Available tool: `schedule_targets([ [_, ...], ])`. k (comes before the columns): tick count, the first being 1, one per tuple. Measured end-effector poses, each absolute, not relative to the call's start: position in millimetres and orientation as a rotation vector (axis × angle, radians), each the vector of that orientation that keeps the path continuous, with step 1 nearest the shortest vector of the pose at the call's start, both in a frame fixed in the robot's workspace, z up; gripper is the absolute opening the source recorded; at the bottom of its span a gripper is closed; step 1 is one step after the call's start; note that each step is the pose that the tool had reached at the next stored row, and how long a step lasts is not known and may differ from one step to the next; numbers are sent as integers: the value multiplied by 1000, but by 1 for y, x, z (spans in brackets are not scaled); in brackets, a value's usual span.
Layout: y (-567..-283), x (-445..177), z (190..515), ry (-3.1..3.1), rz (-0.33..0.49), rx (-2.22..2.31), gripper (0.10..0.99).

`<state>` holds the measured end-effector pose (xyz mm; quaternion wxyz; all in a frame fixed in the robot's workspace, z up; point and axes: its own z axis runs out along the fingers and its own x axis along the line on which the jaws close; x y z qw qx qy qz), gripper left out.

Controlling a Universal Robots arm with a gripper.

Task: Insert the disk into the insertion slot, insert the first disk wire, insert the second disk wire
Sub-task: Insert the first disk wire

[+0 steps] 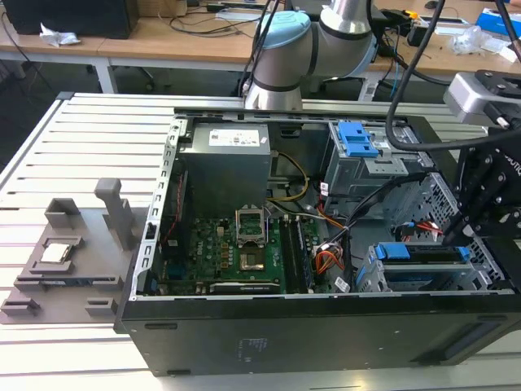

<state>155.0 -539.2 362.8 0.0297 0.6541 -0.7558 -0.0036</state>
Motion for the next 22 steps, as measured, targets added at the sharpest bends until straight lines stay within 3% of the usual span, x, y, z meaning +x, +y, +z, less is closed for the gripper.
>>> schedule_targets([
  [22, -539, 155, 357, -2413, -15, 1919, 165],
])
